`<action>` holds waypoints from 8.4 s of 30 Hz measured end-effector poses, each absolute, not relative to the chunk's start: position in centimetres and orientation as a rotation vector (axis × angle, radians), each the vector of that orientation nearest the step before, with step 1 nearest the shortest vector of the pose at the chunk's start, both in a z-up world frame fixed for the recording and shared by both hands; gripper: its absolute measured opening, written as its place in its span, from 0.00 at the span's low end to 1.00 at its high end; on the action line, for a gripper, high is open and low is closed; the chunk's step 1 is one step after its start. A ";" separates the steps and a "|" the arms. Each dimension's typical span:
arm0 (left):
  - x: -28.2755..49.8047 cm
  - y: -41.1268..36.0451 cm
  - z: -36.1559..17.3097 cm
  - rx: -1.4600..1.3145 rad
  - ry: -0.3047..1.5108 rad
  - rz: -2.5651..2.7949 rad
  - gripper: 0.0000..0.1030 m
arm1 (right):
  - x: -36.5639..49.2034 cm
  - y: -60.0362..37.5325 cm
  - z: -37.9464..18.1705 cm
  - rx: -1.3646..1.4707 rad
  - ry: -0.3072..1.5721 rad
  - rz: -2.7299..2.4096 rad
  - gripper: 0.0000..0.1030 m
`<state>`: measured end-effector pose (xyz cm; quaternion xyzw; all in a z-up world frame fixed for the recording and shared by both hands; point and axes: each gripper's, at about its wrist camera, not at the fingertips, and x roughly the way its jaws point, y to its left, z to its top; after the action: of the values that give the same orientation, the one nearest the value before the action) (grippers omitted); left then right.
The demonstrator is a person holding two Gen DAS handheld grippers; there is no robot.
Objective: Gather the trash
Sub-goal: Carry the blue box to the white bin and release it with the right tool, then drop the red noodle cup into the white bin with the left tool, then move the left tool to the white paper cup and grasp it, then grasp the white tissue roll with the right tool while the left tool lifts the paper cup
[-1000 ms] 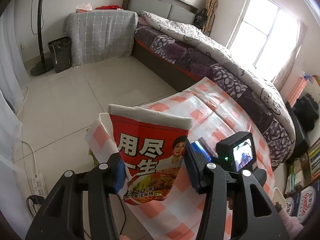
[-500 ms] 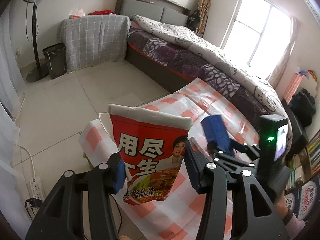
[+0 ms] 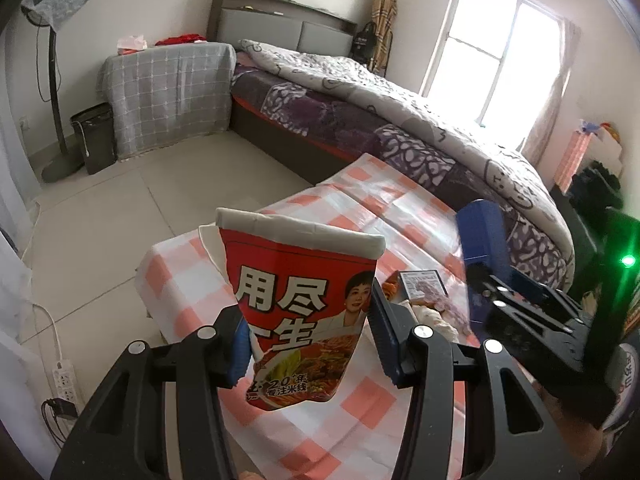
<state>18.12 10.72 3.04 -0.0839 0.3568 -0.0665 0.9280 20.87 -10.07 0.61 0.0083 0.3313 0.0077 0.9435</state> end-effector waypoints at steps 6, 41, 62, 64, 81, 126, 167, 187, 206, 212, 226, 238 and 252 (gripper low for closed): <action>18.0 8.7 2.3 -0.146 0.745 -0.148 0.49 | 18.2 -12.8 0.0 0.073 0.683 -0.044 0.54; 16.0 -3.8 0.8 0.024 0.742 -0.293 0.49 | 11.9 -26.3 0.3 0.238 0.712 -0.275 0.54; 13.1 -14.1 -0.2 0.119 0.738 -0.471 0.50 | 4.2 -39.3 -2.5 0.469 0.848 -0.539 0.64; 12.6 -15.3 -0.5 0.125 0.744 -0.495 0.50 | 3.5 -40.1 -2.1 0.468 0.818 -0.576 0.74; 7.6 -26.6 -3.1 0.182 0.830 -0.732 0.50 | -1.4 -46.6 -0.8 0.538 0.671 -0.742 0.81; 18.4 -5.1 -4.9 -0.001 1.009 -0.191 0.77 | 9.5 -32.3 -1.9 0.380 0.777 -0.484 0.93; 29.7 -4.6 -12.6 -0.257 1.185 -0.004 0.73 | 12.0 -32.6 -3.9 0.374 0.878 -0.448 0.93; 27.5 0.0 -11.7 -0.215 1.333 -0.087 0.68 | 13.9 -28.8 -5.4 0.375 0.946 -0.363 0.93; 28.1 -1.7 -12.5 -0.314 1.345 -0.083 0.81 | 13.7 -30.0 -5.3 0.367 0.953 -0.368 0.93; 28.0 -2.7 -14.5 -0.241 1.384 -0.057 0.84 | 13.9 -29.5 -5.6 0.356 0.966 -0.371 0.93; 23.5 4.5 -4.7 -0.411 1.102 -0.130 0.66 | 17.2 -24.3 -7.2 0.288 1.024 -0.186 0.93; 20.0 8.4 1.7 -0.392 0.917 -0.152 0.66 | 24.9 -15.6 -11.3 0.091 1.067 0.025 0.69; 20.0 10.0 0.8 -0.384 0.915 -0.143 0.66 | 25.7 -17.8 -6.8 0.350 0.954 0.111 0.24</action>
<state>20.00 9.97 0.83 -0.1839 0.4387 -0.0685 0.8769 25.67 -17.81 -6.75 0.1673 0.4565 0.0530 0.8722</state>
